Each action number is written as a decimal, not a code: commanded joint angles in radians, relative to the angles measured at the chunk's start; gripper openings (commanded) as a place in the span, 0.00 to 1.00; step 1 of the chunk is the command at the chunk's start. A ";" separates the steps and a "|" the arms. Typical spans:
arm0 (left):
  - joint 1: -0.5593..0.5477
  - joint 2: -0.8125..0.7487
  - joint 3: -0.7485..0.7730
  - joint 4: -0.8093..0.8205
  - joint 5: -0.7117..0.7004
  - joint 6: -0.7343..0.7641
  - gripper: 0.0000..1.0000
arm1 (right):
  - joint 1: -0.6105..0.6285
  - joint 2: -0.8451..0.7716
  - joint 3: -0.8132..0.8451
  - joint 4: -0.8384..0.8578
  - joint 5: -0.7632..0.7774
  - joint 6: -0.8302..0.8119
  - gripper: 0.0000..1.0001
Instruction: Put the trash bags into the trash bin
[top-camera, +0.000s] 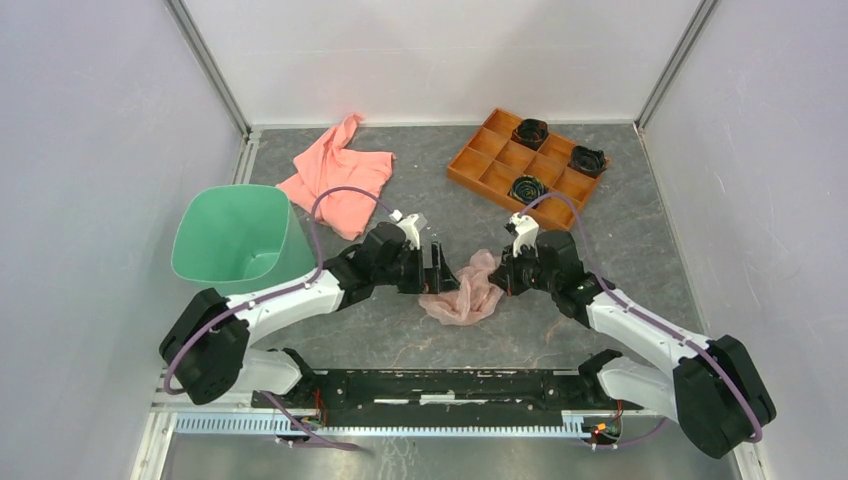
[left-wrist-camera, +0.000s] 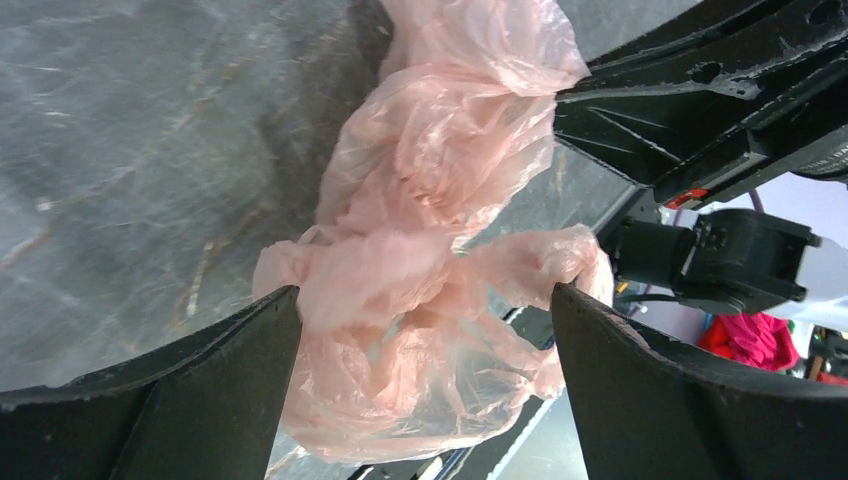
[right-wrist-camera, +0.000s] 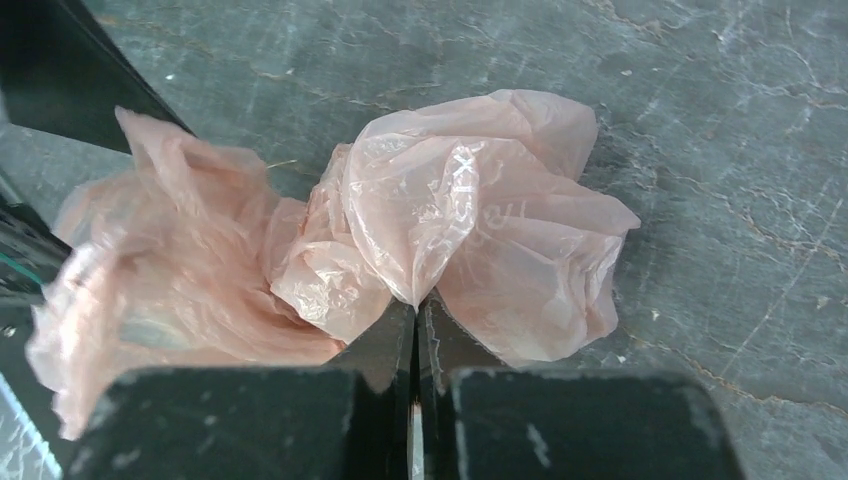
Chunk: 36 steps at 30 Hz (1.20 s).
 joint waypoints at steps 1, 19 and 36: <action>-0.056 0.013 0.034 0.112 0.002 -0.043 1.00 | 0.012 -0.072 -0.013 0.049 -0.054 -0.006 0.00; -0.063 -0.464 0.217 -0.318 -0.441 0.286 0.02 | 0.011 -0.298 0.132 -0.085 0.099 -0.170 0.01; -0.063 -0.690 -0.015 -0.221 -0.343 0.043 0.02 | 0.038 -0.151 0.227 -0.356 0.259 -0.139 0.43</action>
